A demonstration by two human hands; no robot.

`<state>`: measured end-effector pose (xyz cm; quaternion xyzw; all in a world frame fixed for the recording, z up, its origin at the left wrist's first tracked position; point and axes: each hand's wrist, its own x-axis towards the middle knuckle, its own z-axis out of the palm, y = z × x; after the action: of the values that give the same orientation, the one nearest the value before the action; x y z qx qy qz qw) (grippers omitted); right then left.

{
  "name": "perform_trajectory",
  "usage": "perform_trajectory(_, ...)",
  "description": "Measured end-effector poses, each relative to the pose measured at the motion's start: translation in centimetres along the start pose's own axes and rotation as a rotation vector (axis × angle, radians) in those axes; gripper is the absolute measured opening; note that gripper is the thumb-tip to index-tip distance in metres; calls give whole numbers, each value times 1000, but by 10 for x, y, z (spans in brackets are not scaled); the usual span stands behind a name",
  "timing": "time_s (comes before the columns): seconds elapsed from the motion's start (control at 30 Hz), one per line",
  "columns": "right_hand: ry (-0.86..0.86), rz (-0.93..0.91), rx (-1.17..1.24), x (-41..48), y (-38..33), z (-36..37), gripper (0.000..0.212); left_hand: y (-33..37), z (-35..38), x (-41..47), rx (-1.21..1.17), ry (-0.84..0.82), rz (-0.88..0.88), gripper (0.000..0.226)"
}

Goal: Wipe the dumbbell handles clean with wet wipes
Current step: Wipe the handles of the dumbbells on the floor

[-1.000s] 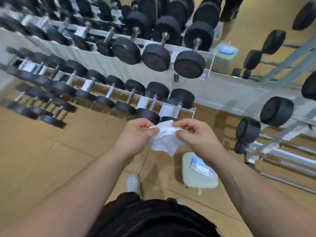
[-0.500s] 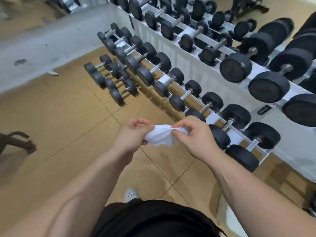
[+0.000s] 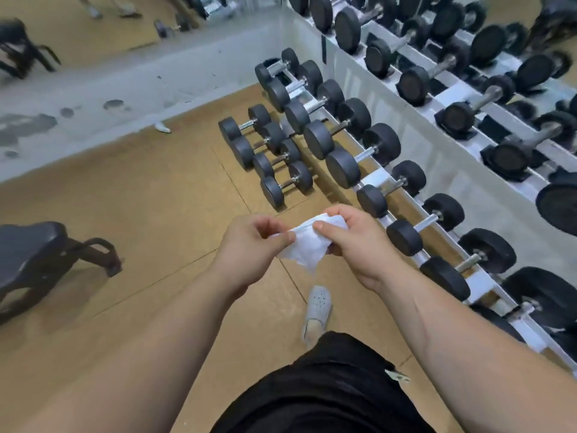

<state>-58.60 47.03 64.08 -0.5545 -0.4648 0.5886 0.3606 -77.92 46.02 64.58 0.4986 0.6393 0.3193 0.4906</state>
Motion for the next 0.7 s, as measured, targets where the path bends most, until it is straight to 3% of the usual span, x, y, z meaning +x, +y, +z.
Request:
perform_trajectory(0.13,-100,-21,0,98,-24,8,14,15,-31,80,-43,-1,-61,18)
perform_trajectory(0.3,-136,15,-45,207,-54,8,12,38,-61,170,-25,114,-136,13)
perform_trajectory(0.53,-62,70,-82,337,-79,32,15,40,-110,311,-104,109,-230,8)
perform_trajectory(0.7,130,118,-63,437,-85,76,5,32,-159,441,-103,4,-234,8)
